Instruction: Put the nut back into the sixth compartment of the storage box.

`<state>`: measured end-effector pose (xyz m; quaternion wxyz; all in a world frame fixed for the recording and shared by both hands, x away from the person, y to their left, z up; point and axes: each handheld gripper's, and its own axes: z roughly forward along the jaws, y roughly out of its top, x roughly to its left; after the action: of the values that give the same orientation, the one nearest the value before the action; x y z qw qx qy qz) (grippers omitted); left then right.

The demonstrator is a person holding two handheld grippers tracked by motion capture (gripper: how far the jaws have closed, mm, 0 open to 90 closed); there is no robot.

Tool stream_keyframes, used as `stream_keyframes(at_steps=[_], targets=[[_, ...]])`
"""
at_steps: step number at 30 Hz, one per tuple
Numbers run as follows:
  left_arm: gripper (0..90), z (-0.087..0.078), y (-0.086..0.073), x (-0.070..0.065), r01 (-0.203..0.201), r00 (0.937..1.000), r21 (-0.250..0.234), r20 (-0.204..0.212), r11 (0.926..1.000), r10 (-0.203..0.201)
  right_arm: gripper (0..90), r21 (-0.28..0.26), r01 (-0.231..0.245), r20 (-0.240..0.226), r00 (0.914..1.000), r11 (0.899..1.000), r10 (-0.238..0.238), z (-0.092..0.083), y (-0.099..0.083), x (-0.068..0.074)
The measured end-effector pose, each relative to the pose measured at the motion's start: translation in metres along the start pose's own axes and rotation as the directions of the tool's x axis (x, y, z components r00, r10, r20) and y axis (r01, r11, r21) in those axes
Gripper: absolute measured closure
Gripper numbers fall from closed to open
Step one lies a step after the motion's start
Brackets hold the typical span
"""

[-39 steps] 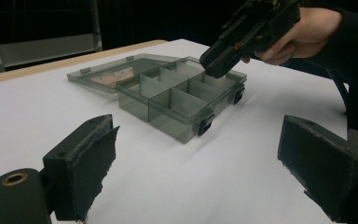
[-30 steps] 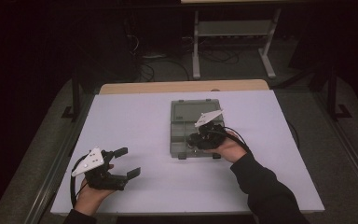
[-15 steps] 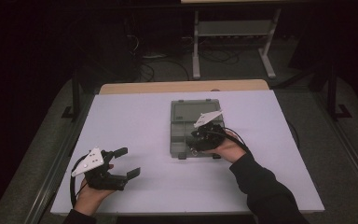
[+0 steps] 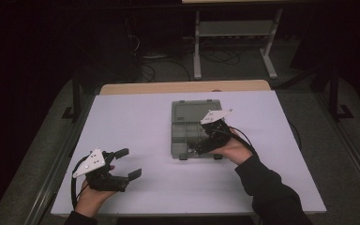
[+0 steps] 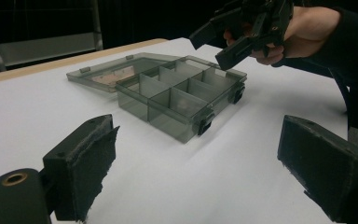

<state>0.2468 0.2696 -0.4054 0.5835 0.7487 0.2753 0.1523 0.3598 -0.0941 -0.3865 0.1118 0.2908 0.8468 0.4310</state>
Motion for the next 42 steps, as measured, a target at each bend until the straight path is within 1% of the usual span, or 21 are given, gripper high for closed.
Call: stream_keyframes(at_steps=[1, 2, 3, 4, 5, 8, 10, 11, 13, 17, 18, 20, 23, 24, 27, 29, 32, 35, 37, 39, 42], targets=[[10.5, -0.001, 0.0, 0.0, 0.009, 1.0, -0.007, -0.003, 0.9999, -0.009, 6.9, -0.004, 0.004, 0.004, 1.0, 1.0, -0.004, -0.001, 0.0, 0.0], [10.5, -0.002, -0.001, 0.0, 0.006, 1.0, -0.01, -0.004, 0.9999, -0.006, 6.9, -0.008, 0.001, 0.006, 1.0, 1.0, -0.001, -0.002, 0.0, 0.0], [10.5, -0.002, -0.001, 0.0, 0.012, 0.9999, -0.011, -0.007, 0.9999, -0.012, 6.8, -0.01, 0.002, 0.003, 1.0, 1.0, -0.002, -0.003, -0.001, 0.001], [10.5, -0.004, -0.002, 0.002, 0.004, 1.0, -0.005, -0.007, 1.0, -0.004, 6.7, -0.013, -0.009, 0.002, 1.0, 1.0, 0.009, -0.004, -0.001, 0.001], [10.5, -0.004, -0.002, 0.001, 0.007, 0.9999, -0.003, -0.009, 1.0, -0.007, 6.7, -0.016, -0.005, 0.007, 1.0, 1.0, 0.005, -0.007, -0.001, 0.001], [10.5, -0.005, -0.002, 0.001, 0.014, 0.9999, -0.016, -0.009, 0.9998, -0.014, 6.7, -0.042, -0.002, 0.01, 0.9999, 0.999, 0.003, -0.011, -0.004, 0.003], [10.5, -0.004, -0.001, 0.001, -0.001, 1.0, -0.009, -0.004, 1.0, 0.001, 6.3, -0.045, -0.007, 0.01, 0.9999, 0.999, 0.007, -0.015, -0.007, 0.005], [10.5, -0.003, -0.002, 0.001, 0.004, 1.0, -0.007, -0.002, 1.0, -0.004, 6.2, -0.047, -0.011, 0.012, 0.9999, 0.999, 0.012, -0.018, -0.008, 0.006], [10.5, -0.003, -0.002, 0.0, 0.01, 0.9999, -0.007, 0.0, 0.9999, -0.01, 5.4, -0.06, 0.0, 0.014, 0.9999, 0.998, 0.001, -0.021, -0.011, 0.006], [10.5, -0.002, -0.002, 0.001, 0.012, 0.9999, -0.007, 0.002, 0.9999, -0.012, 4.2, -0.097, -0.019, 0.012, 0.9997, 0.995, 0.02, -0.031, -0.019, 0.008], [10.5, -0.002, -0.002, 0.001, 0.011, 0.9999, -0.007, 0.002, 0.9999, -0.011, 4.0, -0.112, -0.02, 0.015, 0.9997, 0.993, 0.021, -0.034, -0.021, 0.008], [10.5, -0.002, -0.002, 0.001, 0.006, 1.0, -0.006, 0.005, 1.0, -0.006, 2.2, -0.132, -0.022, 0.008, 0.9997, 0.991, 0.023, -0.04, -0.025, 0.008], [10.5, -0.001, -0.001, 0.001, 0.005, 0.9999, -0.006, 0.009, 1.0, -0.005, 2.1, -0.167, -0.031, 0.001, 0.9995, 0.986, 0.032, -0.049, -0.031, 0.008], [10.5, 0.0, -0.001, 0.001, 0.004, 0.9999, -0.006, 0.011, 1.0, -0.004, 2.1, -0.173, -0.037, 0.003, 0.9993, 0.984, 0.038, -0.052, -0.033, 0.009], [10.5, 0.001, -0.001, 0.001, 0.004, 0.9998, -0.003, 0.017, 1.0, -0.004, 1.7, -0.187, -0.034, 0.016, 0.9992, 0.982, 0.037, -0.059, -0.039, 0.009], [10.5, 0.001, -0.001, 0.0, 0.013, 0.9997, -0.005, 0.019, 0.9999, -0.013, 1.7, -0.199, -0.032, 0.025, 0.999, 0.979, 0.037, -0.063, -0.043, 0.009], [10.5, 0.002, -0.001, 0.0, 0.007, 0.9997, -0.006, 0.022, 1.0, -0.007, 1.7, -0.216, -0.033, 0.034, 0.9986, 0.976, 0.041, -0.068, -0.048, 0.011], [10.5, 0.001, -0.001, 0.0, 0.011, 0.9998, -0.007, 0.019, 0.9999, -0.011, 1.5, -0.241, -0.028, 0.042, 0.9983, 0.97, 0.04, -0.073, -0.054, 0.01], [10.5, 0.001, -0.001, 0.0, 0.006, 0.9998, -0.008, 0.02, 0.9999, -0.006, 1.5, -0.263, -0.036, 0.047, 0.9976, 0.964, 0.05, -0.076, -0.057, 0.009], [10.5, 0.002, -0.001, -0.001, 0.012, 0.9997, -0.007, 0.021, 0.9999, -0.011, 1.4, -0.282, -0.037, 0.05, 0.9973, 0.959, 0.053, -0.08, -0.061, 0.009], [10.5, 0.002, -0.001, -0.001, 0.004, 0.9997, -0.01, 0.022, 0.9999, -0.004, 1.4, -0.306, -0.042, 0.056, 0.9965, 0.951, 0.062, -0.085, -0.067, 0.011]])
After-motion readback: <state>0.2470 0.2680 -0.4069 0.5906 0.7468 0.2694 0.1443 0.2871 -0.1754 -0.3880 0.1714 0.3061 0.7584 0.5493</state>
